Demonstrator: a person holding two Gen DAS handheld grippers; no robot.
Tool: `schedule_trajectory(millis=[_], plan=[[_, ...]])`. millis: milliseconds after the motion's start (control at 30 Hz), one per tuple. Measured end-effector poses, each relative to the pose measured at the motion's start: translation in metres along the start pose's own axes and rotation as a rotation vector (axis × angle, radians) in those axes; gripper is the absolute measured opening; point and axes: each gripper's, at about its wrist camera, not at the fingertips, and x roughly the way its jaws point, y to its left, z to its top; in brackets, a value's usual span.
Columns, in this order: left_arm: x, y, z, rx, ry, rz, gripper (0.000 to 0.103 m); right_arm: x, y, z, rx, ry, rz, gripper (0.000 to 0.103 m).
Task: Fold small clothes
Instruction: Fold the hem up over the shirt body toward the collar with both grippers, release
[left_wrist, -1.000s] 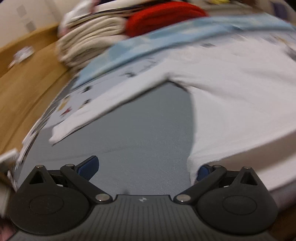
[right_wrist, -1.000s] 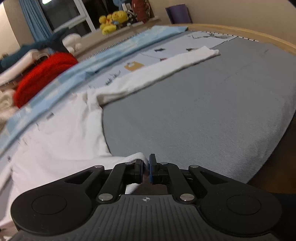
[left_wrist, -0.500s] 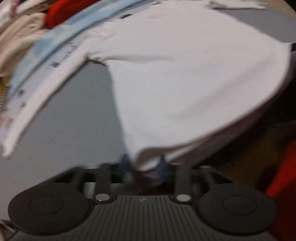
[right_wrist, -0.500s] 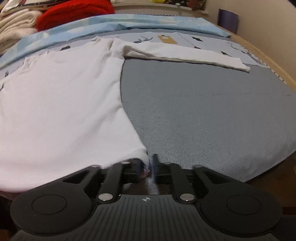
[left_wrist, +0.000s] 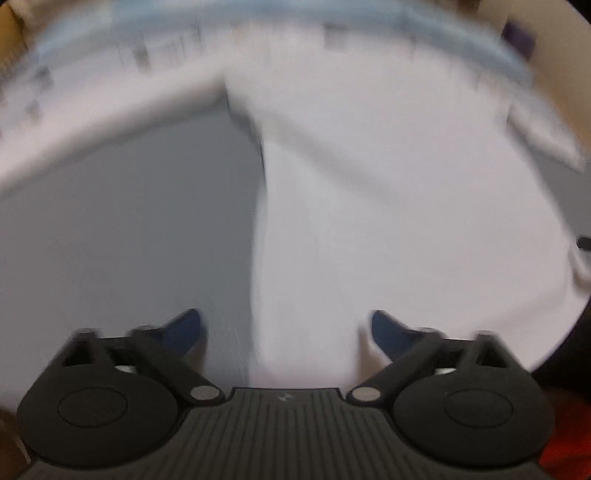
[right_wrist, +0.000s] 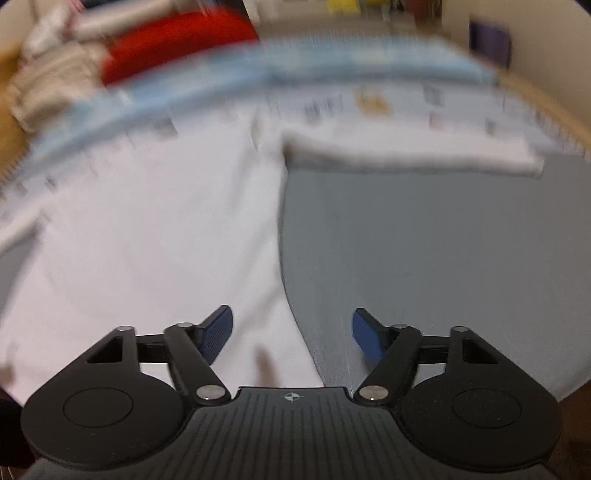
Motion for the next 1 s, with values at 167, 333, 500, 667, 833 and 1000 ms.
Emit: schedule_trajectory(millis=[167, 333, 500, 667, 833, 1000], plan=[[-0.027, -0.007, -0.026, 0.117, -0.046, -0.023, 0.013, 0.001, 0.011, -0.027, -0.194, 0.104, -0.001, 0.006], [-0.038, 0.038, 0.005, -0.052, -0.068, 0.011, 0.091, -0.005, 0.006, -0.003, -0.172, 0.126, 0.038, 0.040], [-0.048, 0.091, 0.061, -0.295, -0.286, 0.004, 0.099, 0.011, -0.032, 0.080, 0.141, -0.113, 0.012, 0.078], [-0.016, 0.117, 0.139, -0.388, -0.428, 0.133, 0.099, 0.083, -0.084, 0.154, 0.459, -0.203, -0.041, 0.031], [0.034, 0.126, 0.162, -0.322, -0.299, 0.218, 0.099, 0.137, -0.066, 0.199, 0.245, -0.232, -0.101, 0.031], [0.055, 0.158, 0.144, -0.363, -0.237, 0.310, 0.103, 0.157, -0.086, 0.187, 0.133, -0.090, -0.409, 0.043]])
